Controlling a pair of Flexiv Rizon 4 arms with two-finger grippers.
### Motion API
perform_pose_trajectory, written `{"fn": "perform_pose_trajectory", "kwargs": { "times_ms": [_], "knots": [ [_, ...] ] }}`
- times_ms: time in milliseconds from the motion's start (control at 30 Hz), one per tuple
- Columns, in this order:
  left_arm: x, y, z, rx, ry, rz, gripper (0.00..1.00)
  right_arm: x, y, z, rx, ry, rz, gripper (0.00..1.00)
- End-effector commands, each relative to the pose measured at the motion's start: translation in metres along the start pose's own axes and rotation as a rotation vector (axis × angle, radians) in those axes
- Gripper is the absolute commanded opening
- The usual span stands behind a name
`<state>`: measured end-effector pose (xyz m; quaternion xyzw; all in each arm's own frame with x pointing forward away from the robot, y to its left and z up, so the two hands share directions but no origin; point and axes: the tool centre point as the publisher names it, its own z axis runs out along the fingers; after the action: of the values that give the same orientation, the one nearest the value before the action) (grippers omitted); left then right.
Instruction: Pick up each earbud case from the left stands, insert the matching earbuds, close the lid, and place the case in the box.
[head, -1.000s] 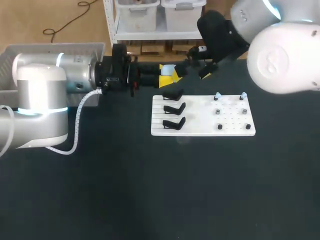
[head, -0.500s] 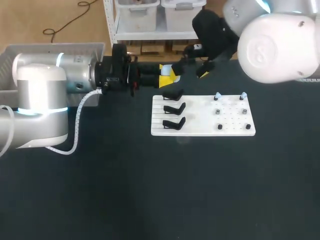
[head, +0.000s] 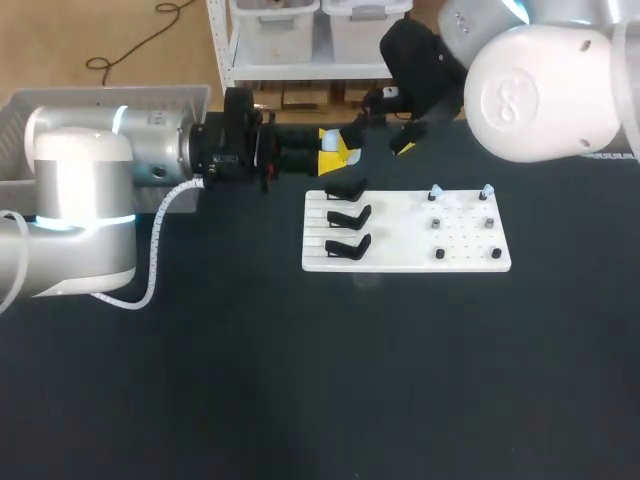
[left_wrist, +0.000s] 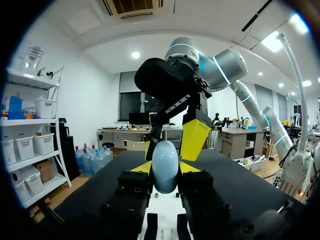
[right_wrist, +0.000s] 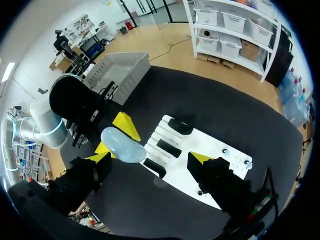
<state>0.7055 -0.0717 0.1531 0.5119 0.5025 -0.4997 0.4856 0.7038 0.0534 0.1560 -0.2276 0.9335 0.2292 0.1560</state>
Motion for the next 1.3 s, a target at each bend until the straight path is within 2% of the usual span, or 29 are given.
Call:
{"fn": "perform_pose_trajectory", "kwargs": {
  "times_ms": [33,333,500,633,733,833,900,1000,1133,1300],
  "knots": [
    [0.000,0.001,0.000,0.002,0.001,0.000,0.00,0.001,-0.001,-0.002,0.010,-0.011,0.003,1.00],
    [0.000,0.001,0.000,0.002,0.001,0.000,0.00,-0.008,-0.002,-0.013,0.031,-0.065,0.002,1.00],
    [0.000,0.001,0.000,0.002,0.001,0.000,0.00,-0.014,-0.001,-0.031,0.057,-0.141,-0.041,1.00],
    [0.000,0.001,0.000,0.002,0.001,0.000,0.00,-0.011,-0.004,-0.051,0.140,-0.170,-0.105,1.00],
    [0.000,0.001,0.000,0.002,0.001,0.000,0.00,-0.005,-0.015,-0.066,0.208,-0.179,-0.143,1.00],
    [0.000,0.001,0.000,0.002,0.001,0.000,0.00,0.003,-0.031,-0.077,0.326,-0.173,-0.160,1.00],
    [0.000,0.001,0.000,0.002,0.001,0.000,0.00,0.012,-0.048,-0.082,0.451,-0.142,-0.161,1.00],
    [0.000,0.001,0.000,0.002,0.001,0.000,0.00,0.025,-0.069,-0.083,0.549,-0.092,-0.125,1.00],
    [0.000,0.001,0.000,0.002,0.001,0.000,0.00,0.041,-0.093,-0.079,0.611,-0.019,-0.051,1.00],
    [0.000,0.001,0.000,0.002,0.001,0.000,0.00,0.059,-0.119,-0.069,0.636,0.057,0.012,1.00]
  ]
}}
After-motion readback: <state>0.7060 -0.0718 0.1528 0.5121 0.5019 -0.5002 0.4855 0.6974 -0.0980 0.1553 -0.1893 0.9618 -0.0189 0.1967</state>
